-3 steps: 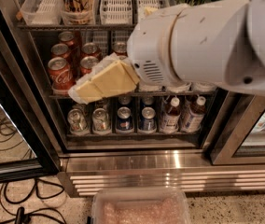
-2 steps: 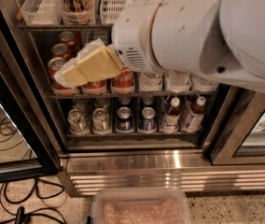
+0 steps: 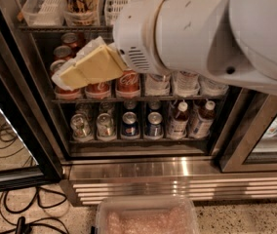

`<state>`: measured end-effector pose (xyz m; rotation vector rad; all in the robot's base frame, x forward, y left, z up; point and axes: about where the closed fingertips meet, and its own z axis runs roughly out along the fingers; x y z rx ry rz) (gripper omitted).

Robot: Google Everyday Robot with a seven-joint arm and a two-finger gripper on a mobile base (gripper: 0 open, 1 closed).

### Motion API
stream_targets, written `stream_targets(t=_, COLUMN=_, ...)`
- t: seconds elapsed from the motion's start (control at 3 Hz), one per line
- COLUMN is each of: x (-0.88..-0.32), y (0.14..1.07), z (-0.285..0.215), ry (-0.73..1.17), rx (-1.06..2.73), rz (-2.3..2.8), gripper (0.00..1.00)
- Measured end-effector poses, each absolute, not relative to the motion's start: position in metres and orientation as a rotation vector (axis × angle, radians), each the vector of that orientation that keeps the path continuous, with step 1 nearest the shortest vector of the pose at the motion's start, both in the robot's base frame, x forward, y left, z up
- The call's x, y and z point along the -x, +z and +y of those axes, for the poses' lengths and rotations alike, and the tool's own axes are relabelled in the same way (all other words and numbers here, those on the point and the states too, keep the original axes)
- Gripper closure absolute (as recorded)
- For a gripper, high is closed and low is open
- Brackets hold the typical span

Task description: Pick orange can from top shelf of fridge

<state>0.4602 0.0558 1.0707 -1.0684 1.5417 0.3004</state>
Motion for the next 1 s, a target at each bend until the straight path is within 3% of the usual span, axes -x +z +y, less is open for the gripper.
stream_targets(t=0.67, x=-0.5, y=1.067, z=0.115, ry=0.377, rx=0.962, rz=1.447, gripper=0.0)
stream_targets(t=1.0, x=-0.523, y=1.062, z=0.137, ry=0.398, rx=0.93, rz=1.411, gripper=0.05)
